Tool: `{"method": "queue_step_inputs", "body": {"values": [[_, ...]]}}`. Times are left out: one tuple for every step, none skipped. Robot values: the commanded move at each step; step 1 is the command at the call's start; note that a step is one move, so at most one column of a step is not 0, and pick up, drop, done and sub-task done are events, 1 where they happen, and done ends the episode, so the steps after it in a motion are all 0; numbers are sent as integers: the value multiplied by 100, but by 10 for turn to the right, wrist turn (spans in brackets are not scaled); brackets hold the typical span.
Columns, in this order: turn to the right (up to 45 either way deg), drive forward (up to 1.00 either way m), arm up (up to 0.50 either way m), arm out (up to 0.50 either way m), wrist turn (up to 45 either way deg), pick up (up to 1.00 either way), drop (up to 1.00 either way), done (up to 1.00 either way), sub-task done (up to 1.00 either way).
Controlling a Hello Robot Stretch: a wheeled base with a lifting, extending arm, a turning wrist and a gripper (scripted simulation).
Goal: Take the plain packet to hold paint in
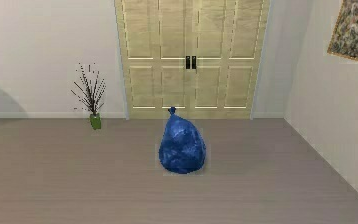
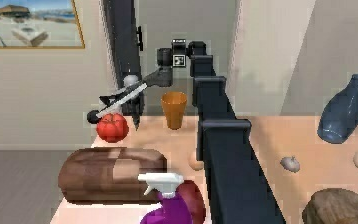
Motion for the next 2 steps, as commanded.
{"method": "queue_step_inputs", "body": {"values": [[0, 0, 0, 0, 450, 0, 0, 0, 0], [0, 0, 0, 0, 0, 100, 0, 0, 0]]}}
